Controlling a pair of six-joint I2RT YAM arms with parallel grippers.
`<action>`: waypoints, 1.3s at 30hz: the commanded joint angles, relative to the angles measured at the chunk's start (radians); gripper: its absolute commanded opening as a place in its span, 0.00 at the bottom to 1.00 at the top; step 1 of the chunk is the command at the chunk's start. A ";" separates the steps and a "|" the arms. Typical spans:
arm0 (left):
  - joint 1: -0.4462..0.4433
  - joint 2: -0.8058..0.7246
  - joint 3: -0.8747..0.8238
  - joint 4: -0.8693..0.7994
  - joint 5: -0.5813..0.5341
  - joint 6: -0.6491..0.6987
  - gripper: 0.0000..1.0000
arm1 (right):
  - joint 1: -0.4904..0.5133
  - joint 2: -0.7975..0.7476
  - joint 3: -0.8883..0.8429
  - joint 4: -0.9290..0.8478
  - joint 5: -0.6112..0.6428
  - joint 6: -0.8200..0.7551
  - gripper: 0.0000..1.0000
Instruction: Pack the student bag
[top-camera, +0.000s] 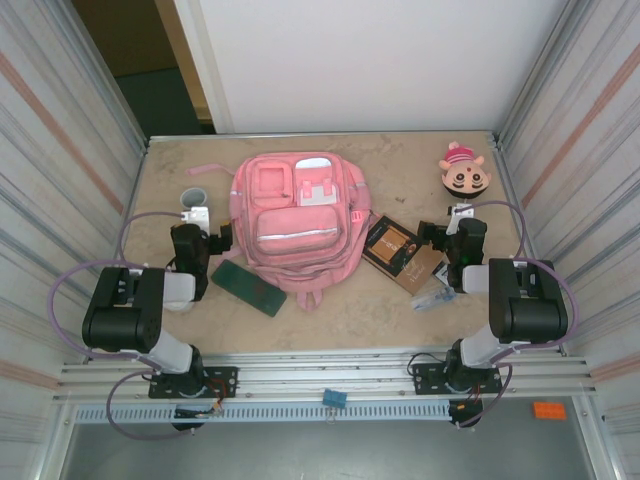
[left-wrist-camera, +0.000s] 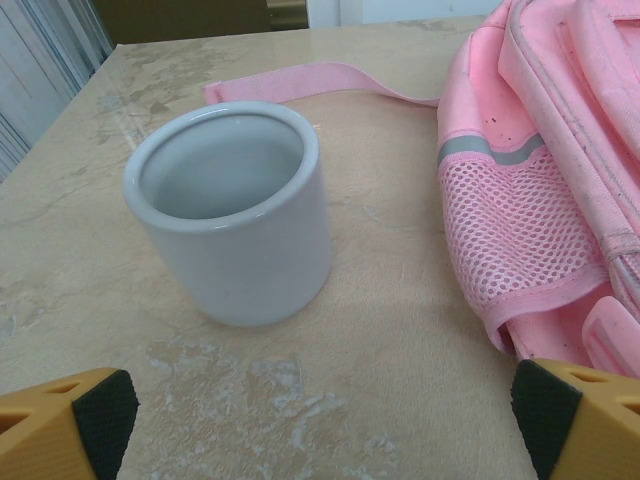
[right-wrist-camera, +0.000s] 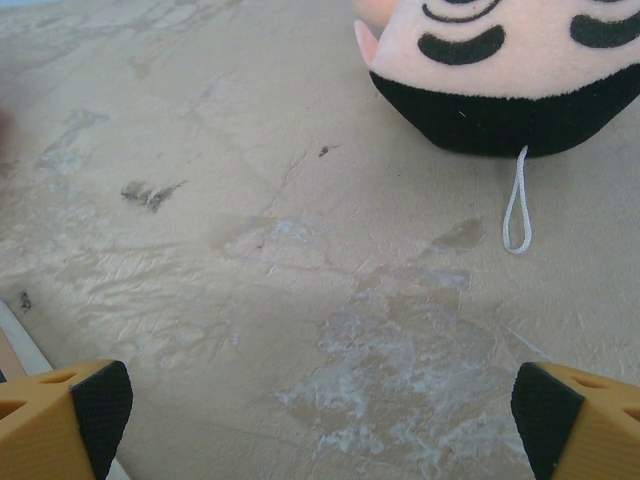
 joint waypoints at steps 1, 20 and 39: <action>-0.004 -0.011 0.007 -0.004 0.003 -0.010 0.99 | 0.001 -0.006 0.007 0.021 -0.004 0.014 0.99; -0.003 -0.022 0.012 -0.013 -0.003 -0.011 0.99 | -0.022 -0.009 0.001 0.029 -0.049 0.029 0.99; -0.175 -0.393 0.512 -1.067 0.219 -0.310 0.70 | -0.085 -0.291 0.834 -1.319 -0.285 0.267 0.99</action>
